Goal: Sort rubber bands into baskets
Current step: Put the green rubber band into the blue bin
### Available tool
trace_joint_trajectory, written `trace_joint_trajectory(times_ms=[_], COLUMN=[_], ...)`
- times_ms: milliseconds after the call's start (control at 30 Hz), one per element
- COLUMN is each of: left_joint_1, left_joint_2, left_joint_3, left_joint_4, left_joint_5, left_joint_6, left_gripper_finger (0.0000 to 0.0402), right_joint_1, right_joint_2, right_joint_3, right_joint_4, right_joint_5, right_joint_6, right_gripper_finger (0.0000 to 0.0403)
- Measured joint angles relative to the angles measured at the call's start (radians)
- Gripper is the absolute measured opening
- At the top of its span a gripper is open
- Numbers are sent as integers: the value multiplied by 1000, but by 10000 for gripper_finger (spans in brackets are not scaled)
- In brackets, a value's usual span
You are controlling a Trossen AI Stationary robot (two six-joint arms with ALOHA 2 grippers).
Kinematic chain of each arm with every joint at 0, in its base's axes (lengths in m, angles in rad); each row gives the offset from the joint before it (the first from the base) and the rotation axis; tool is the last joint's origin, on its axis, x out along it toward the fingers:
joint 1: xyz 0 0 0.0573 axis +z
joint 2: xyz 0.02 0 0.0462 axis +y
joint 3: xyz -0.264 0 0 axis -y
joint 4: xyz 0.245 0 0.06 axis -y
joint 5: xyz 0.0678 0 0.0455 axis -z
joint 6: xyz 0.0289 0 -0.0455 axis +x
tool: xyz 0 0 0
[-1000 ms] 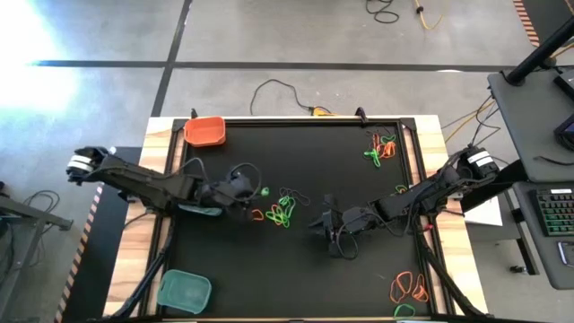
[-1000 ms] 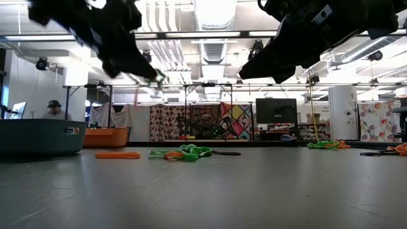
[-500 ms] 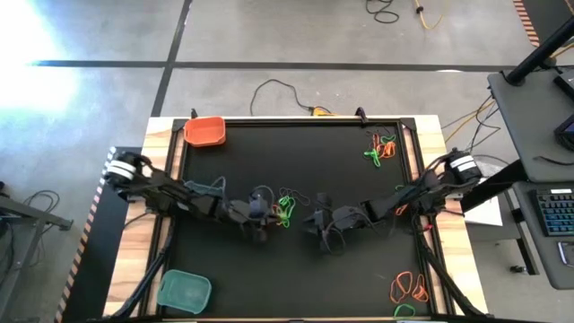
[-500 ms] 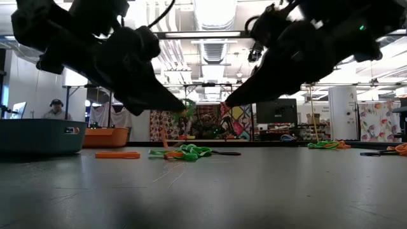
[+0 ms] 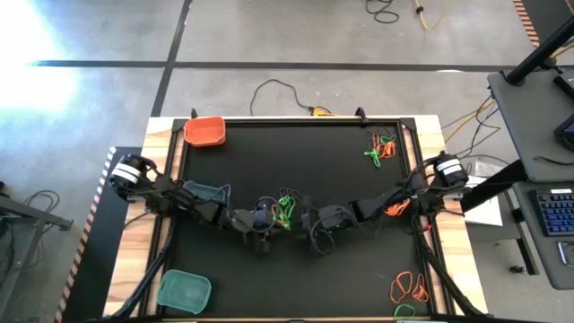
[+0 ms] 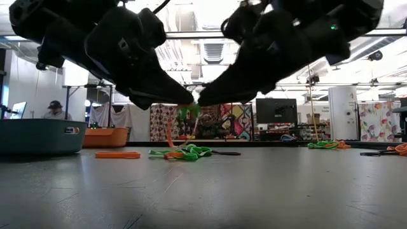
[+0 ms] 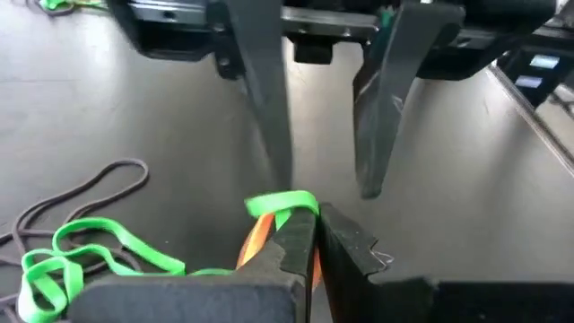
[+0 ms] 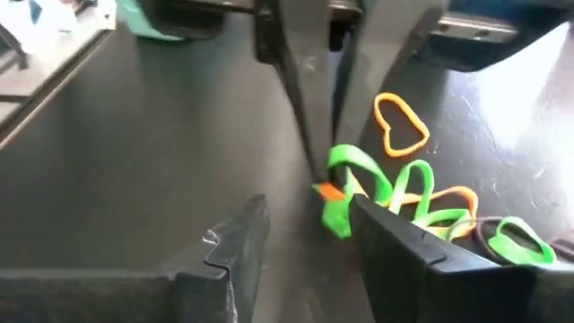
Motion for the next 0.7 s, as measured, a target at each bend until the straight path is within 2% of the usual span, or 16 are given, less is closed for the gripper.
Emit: trace_joint_trajectory(times_ms=[133,333,700], left_joint_1=[-12,-31,-70], left_joint_2=[-2,-6,-20], left_joint_3=[1,1,0], left_joint_4=[-26,-50,-92], left_joint_5=[0,0,3], left_joint_6=[0,-11,4], left_gripper_finger=[0,0,0], right_joint_1=[-2,-2,-1], right_joint_2=[14,-1,106], right_joint_3=[49,136,254], right_joint_4=[-63,-301,-323], right_joint_5=[-1,8,6], right_joint_6=[5,-15,-47], right_gripper_finger=[140,135,139])
